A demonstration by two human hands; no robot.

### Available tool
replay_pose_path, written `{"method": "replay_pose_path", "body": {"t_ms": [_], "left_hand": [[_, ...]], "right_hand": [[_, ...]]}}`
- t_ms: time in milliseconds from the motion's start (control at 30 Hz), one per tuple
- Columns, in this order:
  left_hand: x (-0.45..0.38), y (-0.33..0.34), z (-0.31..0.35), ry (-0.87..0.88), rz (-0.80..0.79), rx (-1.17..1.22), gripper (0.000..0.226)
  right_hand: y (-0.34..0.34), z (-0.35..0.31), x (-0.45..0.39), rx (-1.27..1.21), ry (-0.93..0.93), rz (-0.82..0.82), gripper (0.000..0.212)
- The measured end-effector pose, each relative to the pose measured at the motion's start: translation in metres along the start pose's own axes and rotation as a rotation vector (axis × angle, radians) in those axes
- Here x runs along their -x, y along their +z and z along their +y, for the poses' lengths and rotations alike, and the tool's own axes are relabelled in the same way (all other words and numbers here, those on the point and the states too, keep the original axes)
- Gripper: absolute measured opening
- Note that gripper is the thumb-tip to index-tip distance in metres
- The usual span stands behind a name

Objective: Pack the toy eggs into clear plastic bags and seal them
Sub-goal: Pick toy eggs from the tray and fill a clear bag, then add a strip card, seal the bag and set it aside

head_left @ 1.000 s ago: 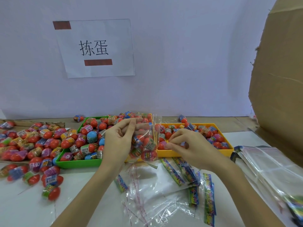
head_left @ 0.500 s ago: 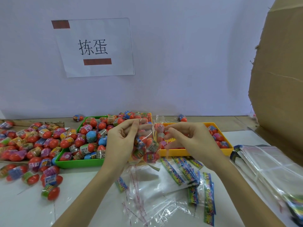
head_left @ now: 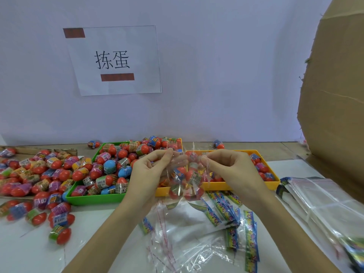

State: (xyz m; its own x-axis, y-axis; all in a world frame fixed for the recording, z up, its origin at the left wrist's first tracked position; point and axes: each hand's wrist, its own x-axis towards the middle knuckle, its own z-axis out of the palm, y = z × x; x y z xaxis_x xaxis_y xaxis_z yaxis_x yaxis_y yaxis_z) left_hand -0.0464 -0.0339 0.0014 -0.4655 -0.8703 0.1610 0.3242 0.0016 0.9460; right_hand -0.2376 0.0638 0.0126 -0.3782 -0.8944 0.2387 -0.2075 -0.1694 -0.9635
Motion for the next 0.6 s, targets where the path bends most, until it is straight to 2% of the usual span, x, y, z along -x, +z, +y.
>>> {"method": "replay_pose_path", "body": {"t_ms": [100,233,400,600], "left_hand": [[-0.001,-0.002,0.002,-0.075,0.005,0.118,0.024],[-0.004,-0.004,0.002,-0.086,0.015,0.136,0.024],[-0.008,-0.014,0.002,-0.019,0.002,0.018,0.033],[-0.011,-0.030,0.007,0.127,-0.096,-0.169,0.030]], "right_hand": [[-0.002,0.000,-0.002,0.007,0.025,-0.015,0.009],[-0.007,0.001,-0.004,-0.027,0.047,-0.036,0.014],[-0.012,0.002,-0.007,-0.179,0.092,-0.064,0.019],[-0.013,-0.001,-0.009,-0.360,0.139,-0.120,0.023]]}}
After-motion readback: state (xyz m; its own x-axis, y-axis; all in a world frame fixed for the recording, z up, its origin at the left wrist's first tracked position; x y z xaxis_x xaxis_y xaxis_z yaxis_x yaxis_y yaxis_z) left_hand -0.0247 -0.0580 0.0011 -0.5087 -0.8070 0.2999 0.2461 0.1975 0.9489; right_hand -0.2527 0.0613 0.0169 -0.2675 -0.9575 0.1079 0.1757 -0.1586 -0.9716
